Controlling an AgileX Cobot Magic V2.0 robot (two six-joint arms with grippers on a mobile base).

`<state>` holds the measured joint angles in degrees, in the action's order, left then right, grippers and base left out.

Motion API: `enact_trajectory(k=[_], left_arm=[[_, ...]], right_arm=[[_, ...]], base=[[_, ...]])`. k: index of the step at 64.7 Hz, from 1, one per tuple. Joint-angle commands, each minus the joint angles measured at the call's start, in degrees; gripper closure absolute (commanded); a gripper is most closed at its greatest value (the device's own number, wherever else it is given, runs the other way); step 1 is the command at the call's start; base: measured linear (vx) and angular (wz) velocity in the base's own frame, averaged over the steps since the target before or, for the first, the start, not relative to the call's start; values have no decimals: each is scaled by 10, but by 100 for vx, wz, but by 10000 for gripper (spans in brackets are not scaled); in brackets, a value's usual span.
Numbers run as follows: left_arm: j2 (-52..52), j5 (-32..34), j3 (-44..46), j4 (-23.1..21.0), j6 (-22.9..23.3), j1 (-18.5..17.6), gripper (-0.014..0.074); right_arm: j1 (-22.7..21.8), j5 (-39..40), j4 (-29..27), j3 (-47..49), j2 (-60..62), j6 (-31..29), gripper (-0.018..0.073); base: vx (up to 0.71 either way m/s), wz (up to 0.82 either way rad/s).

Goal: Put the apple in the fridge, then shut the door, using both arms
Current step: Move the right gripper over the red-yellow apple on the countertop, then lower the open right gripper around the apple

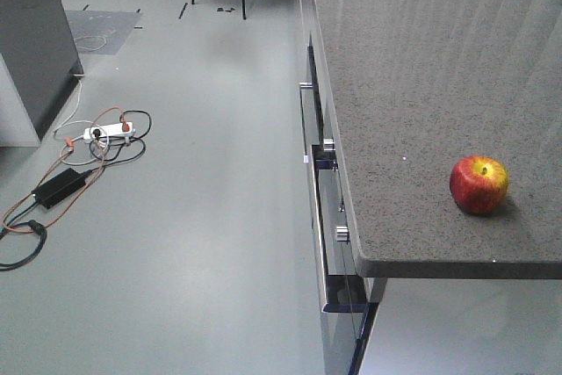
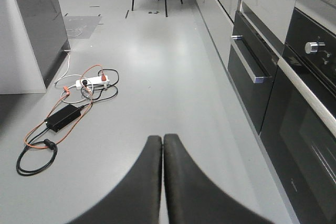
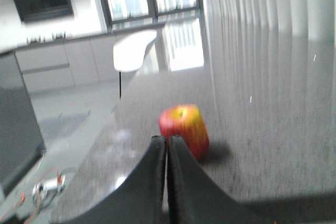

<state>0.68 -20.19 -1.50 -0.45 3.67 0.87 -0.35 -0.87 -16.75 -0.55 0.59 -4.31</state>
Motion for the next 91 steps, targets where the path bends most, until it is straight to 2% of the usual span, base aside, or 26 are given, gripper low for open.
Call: enact_trajectory(k=[1,14,40,58,70,91], left_arm=[[8,40,-11,-2,1,-1,602],[8,40,-11,-2,1,-1,602],[8,40,-11,-2,1,-1,602],[8,40,-11,-2,1,-1,602],[8,40,-11,-2,1,-1,602],[8,40,-11,-2,1,-1,602]], right_arm=[[0,68,4,42,-16,-6,560],[0,21,16,121,-101,-41,560],[0,-79,18,325,-354,-98,560],[0,-75,3,331,-426,-98,560],[0,-74,-18,331,-437,-94,560],[0,-61,-19,331,-437,-91,552]], base=[[0,0],[0,0],[0,0],[0,0],[0,0],[0,0]])
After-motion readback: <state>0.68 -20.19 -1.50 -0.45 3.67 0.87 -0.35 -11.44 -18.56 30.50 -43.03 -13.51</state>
